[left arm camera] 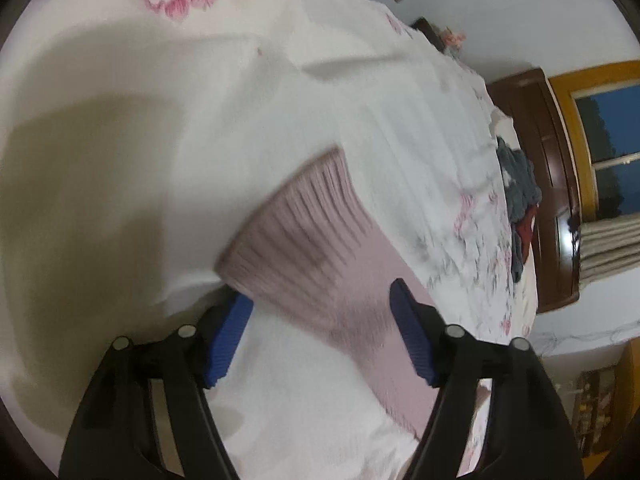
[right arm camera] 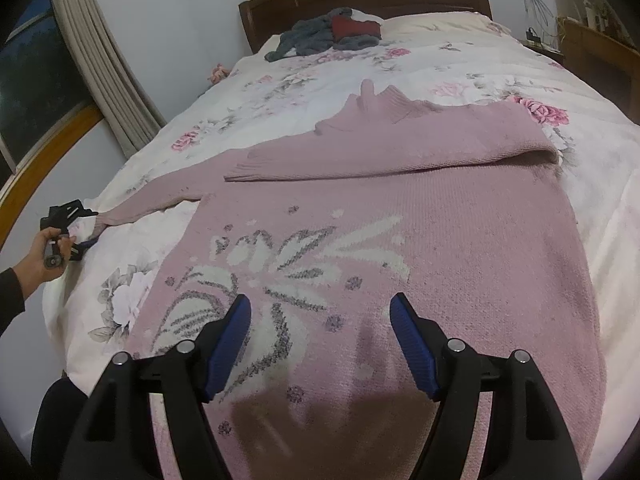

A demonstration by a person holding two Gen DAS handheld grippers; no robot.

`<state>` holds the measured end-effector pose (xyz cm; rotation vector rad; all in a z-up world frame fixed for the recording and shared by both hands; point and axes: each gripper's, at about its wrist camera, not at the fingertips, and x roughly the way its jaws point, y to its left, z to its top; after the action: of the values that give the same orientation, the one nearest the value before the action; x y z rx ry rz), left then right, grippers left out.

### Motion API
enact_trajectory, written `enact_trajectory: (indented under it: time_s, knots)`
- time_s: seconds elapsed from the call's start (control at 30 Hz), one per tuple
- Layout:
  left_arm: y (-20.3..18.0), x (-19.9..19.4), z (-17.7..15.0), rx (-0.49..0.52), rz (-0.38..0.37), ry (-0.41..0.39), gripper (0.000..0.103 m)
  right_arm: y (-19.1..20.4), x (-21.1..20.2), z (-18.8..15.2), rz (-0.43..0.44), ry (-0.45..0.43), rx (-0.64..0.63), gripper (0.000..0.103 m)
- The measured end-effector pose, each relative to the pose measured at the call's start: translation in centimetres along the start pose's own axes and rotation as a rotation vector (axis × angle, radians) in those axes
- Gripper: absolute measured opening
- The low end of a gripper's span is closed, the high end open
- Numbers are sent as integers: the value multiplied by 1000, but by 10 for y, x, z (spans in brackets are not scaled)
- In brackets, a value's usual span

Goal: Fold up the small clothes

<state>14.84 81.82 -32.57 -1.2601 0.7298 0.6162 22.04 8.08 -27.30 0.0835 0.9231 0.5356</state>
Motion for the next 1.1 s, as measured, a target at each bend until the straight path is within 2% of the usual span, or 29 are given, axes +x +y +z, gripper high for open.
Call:
enact_trajectory:
  time_s: [0.03,0.07,0.1,0.17,0.27,0.33,0.4,0.5,0.63,0.77,0.87,1.0,1.1]
  knots:
    - [0,1,3,8,16,6,28,0,0,0,-1,2,2,73]
    - [-3,3,3,12,29,12,7,0,1,0,-1,5,5,73]
    - [-7,-2,6,22,43,-14,6,-1,1,-1,-3,9,6,73]
    - [-23,-12,7,53,22,-53,5,0,0,0,0,11,5,73]
    - [-76,-30,-4,162,-78,-71,5,0,0,3,2,14,10,73]
    - [-133,-46,-25,294,-157,-71,5,-2,1,9,7,35,32,72]
    - [-174,-53,-46,376,-229,-63,5,-7,2,16,21,50,68,72]
    - [-244,-54,-97,509,-351,-25,5,-17,1,29,48,57,134,72]
    - [-303,-25,-168,604,-433,68,5,-31,-2,42,77,62,197,73]
    - [-340,29,-249,670,-453,187,5,-48,-10,54,85,46,236,72]
    - [-342,71,-301,695,-444,274,5,-59,-13,61,78,37,252,73]
    - [-326,142,-375,751,-370,399,5,-76,-8,77,47,45,256,73]
    - [-311,185,-406,798,-303,502,11,-84,1,94,76,59,276,73]
